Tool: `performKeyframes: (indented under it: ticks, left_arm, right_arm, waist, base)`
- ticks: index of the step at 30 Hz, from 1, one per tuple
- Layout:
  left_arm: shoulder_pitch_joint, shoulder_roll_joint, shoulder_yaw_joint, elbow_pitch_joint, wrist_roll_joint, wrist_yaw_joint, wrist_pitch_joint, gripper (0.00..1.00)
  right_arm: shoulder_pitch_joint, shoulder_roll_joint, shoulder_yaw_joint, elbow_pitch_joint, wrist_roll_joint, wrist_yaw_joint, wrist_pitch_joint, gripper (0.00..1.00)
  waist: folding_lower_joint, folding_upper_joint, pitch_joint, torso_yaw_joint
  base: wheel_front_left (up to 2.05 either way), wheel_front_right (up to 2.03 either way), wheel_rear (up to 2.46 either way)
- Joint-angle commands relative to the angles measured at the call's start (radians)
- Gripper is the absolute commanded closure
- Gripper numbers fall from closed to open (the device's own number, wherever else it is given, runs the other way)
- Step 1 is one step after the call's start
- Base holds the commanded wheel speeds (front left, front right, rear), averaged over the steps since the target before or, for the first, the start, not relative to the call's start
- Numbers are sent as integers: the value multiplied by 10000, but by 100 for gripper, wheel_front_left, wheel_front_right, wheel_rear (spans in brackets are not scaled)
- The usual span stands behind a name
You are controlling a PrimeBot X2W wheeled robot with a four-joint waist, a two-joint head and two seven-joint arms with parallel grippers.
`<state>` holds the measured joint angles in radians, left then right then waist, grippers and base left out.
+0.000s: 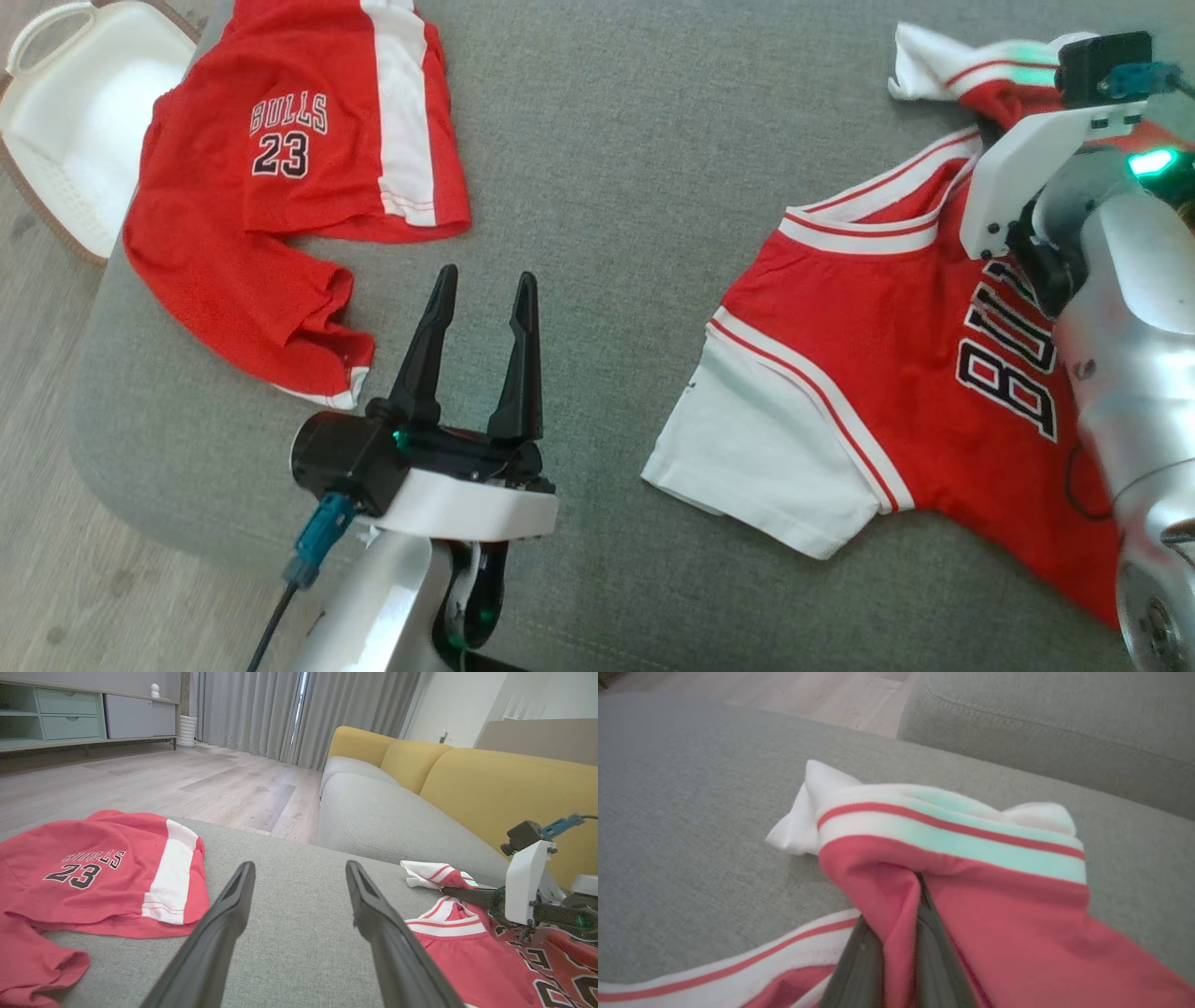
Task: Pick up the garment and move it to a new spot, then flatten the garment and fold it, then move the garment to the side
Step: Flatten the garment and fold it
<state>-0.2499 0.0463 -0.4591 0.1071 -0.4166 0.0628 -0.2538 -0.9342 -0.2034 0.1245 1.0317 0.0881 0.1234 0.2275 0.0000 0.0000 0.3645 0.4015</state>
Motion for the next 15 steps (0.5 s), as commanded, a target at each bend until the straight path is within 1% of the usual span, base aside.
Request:
performKeyframes:
  ticks: [1, 2, 7, 10, 12, 13, 14, 15]
  left_arm:
    - [-259, 39, 208, -362, -36, 86, -80, 0]
    - [-292, 39, 178, -384, -53, 88, -80, 0]
    - [-419, 39, 112, -419, -109, 91, -80, 0]
    - [-477, 39, 53, -436, -145, 112, -80, 0]
    - [-491, 39, 28, -433, -167, 133, -80, 0]
    - [-491, 39, 22, -428, -174, 144, -80, 0]
    - [-488, 39, 20, -420, -178, 154, -80, 0]
    - [-480, 39, 24, -404, -174, 164, -80, 0]
  right_arm:
    - [-388, 246, 211, -250, 27, 73, -371, 100]
    - [-691, 225, 348, -264, -115, 73, -972, 100]
    - [-1608, 63, 596, -120, -668, 73, -2302, 100]
    - [-2148, -7, 726, 91, -995, 73, -2951, 100]
    - [-2416, -33, 788, 357, -1180, 73, -3170, 100]
    - [-2508, -22, 833, 506, -1263, 73, -3244, 64]
    - [-2571, 30, 830, 672, -1265, 73, -3304, 0]
    - [-2602, 83, 844, 859, -1277, 73, -3317, 0]
  waist:
    - [0, 0, 47, 16]
    - [0, 0, 127, 49]
    - [0, 0, 304, 172]
    - [0, 0, 387, 250]
    - [0, 0, 416, 277]
    - [0, 0, 420, 280]
    - [0, 0, 415, 277]
    - [0, 0, 395, 260]
  base:
    - [0, 0, 0]
    - [0, 0, 0]
    - [0, 0, 0]
    - [0, 0, 0]
    - [0, 0, 0]
    - [0, 0, 0]
    - [0, 0, 0]
    - [0, 0, 0]
